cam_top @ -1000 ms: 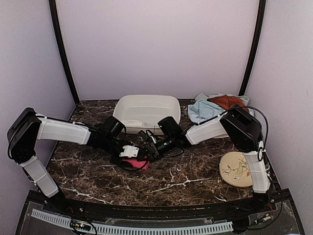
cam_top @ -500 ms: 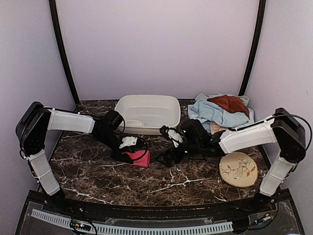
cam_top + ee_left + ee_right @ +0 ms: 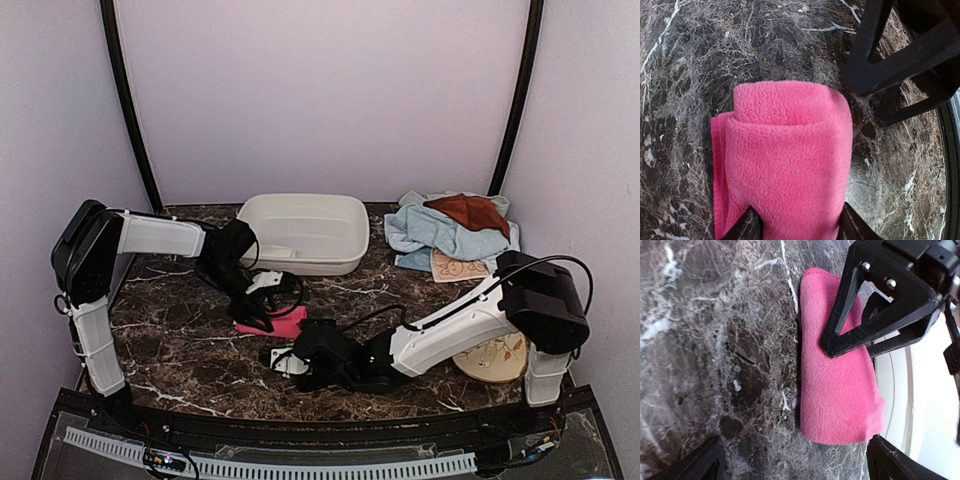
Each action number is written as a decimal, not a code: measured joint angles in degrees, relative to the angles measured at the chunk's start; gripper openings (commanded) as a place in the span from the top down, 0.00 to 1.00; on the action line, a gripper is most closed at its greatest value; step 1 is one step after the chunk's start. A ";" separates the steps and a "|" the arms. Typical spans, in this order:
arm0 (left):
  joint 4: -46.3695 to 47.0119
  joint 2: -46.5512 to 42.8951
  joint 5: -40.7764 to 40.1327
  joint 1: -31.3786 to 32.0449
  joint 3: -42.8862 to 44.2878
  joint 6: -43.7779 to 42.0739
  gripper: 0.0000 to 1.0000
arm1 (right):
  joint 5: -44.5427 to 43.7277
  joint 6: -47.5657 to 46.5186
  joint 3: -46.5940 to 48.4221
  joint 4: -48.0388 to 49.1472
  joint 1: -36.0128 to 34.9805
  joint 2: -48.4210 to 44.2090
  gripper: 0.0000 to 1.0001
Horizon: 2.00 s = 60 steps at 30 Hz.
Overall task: Roll the towels
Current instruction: Roll the towel at the center of the board.
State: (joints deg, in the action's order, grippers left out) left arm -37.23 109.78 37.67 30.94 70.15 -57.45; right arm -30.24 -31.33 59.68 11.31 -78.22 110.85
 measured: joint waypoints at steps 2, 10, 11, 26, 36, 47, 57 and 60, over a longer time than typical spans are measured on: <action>-1.25 0.37 0.61 0.00 0.35 -0.35 0.46 | -2.08 -3.13 1.66 0.83 0.42 2.51 0.03; -4.72 0.94 3.32 -0.52 1.51 -1.03 0.17 | -4.11 -7.78 10.99 2.25 3.58 10.49 0.28; -4.90 0.96 3.61 -0.74 1.51 -1.29 0.12 | -3.85 -7.48 11.41 1.92 4.04 10.84 0.34; -6.03 -7.72 6.54 -10.69 -6.49 -0.39 0.01 | 19.04 9.88 18.10 -9.25 10.71 11.13 0.82; -3.15 -26.64 -1.38 -12.28 -9.53 0.50 0.03 | 32.30 18.71 21.00 -14.58 14.75 11.41 0.95; -5.07 -30.12 -1.29 -11.91 -9.57 -2.19 0.09 | 33.22 22.01 16.50 -12.66 14.97 8.04 1.00; -3.26 -31.47 -0.76 -7.23 -10.40 -1.75 0.06 | 30.05 19.93 15.96 -15.21 13.75 3.43 1.00; -3.08 -32.37 -0.42 -6.71 -10.19 -0.85 0.08 | 29.27 19.10 17.25 -15.74 13.25 2.86 1.00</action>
State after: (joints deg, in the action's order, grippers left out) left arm -40.32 77.41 37.26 24.23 59.96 -58.30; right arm -0.97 -12.23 76.93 -4.43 -64.97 113.71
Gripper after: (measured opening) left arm 0.940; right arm 0.281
